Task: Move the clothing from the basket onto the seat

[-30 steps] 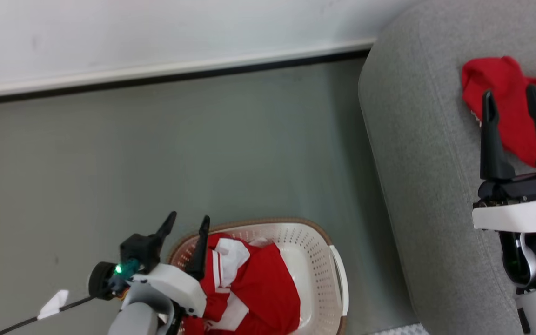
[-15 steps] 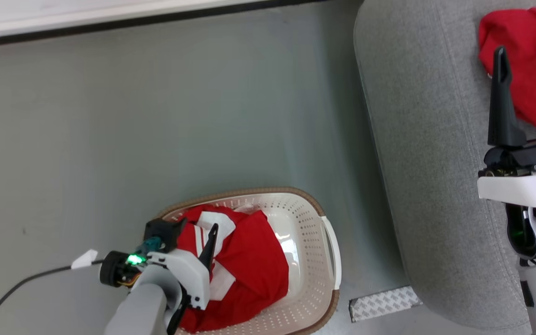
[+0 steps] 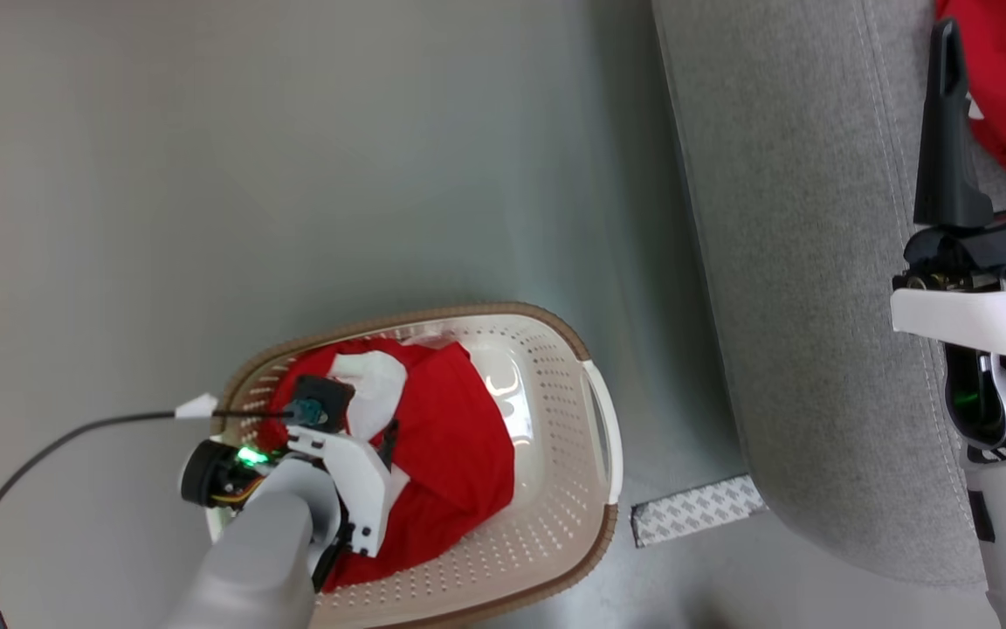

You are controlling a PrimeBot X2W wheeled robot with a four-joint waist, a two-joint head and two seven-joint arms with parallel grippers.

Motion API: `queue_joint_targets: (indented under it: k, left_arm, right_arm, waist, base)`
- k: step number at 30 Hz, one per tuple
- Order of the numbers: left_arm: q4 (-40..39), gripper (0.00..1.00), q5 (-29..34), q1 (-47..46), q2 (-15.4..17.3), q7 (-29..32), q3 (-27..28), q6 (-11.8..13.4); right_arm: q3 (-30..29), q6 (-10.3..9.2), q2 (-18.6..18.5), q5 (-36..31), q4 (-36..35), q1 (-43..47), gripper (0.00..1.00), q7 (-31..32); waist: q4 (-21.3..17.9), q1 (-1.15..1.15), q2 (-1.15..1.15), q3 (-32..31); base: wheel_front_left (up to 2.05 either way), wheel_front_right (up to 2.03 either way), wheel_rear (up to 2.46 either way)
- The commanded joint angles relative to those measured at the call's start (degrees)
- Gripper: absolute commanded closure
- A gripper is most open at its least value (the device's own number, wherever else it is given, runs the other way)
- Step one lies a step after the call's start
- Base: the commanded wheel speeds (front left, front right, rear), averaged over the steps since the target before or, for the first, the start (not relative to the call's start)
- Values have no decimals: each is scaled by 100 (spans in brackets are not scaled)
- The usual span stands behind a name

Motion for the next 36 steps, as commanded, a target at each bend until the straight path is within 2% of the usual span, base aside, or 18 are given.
queue_joint_targets:
  k: [1,9,13,20,25,28,36]
  left_arm:
    - [87,0,55,-122,37,77,-43,85]
    - [260,0,358,-430,176,467,-375,388]
    - [286,0,473,-525,204,577,-547,459]
    - [317,0,993,-626,371,876,-1160,363]
    - [329,0,1416,-693,570,1198,-1627,428]
    - [328,0,1576,-718,641,1366,-1854,377]
    - [331,0,1716,-775,811,1353,-2119,264]
  right_arm:
    - [11,-13,9,23,-40,-91,0,2]
    - [66,-13,116,24,-74,-232,0,2]
    - [69,-13,147,31,-66,-240,0,2]
    - [89,-13,211,65,-80,-282,0,2]
    - [81,-13,251,49,-110,-355,0,2]
    - [79,-13,281,47,-130,-378,0,2]
    - [85,-13,356,107,-177,-413,0,2]
  waist:
    - [-82,-1,0,126]
    - [-251,-1,0,408]
    - [-329,-1,0,484]
    - [-457,-1,0,626]
    - [-524,-1,0,756]
    - [-568,-1,0,835]
    - [-752,-1,0,1101]
  base:
    - [0,0,0]
    - [0,0,0]
    - [0,0,0]
    - [0,0,0]
    - [0,0,0]
    - [0,0,0]
    - [0,0,0]
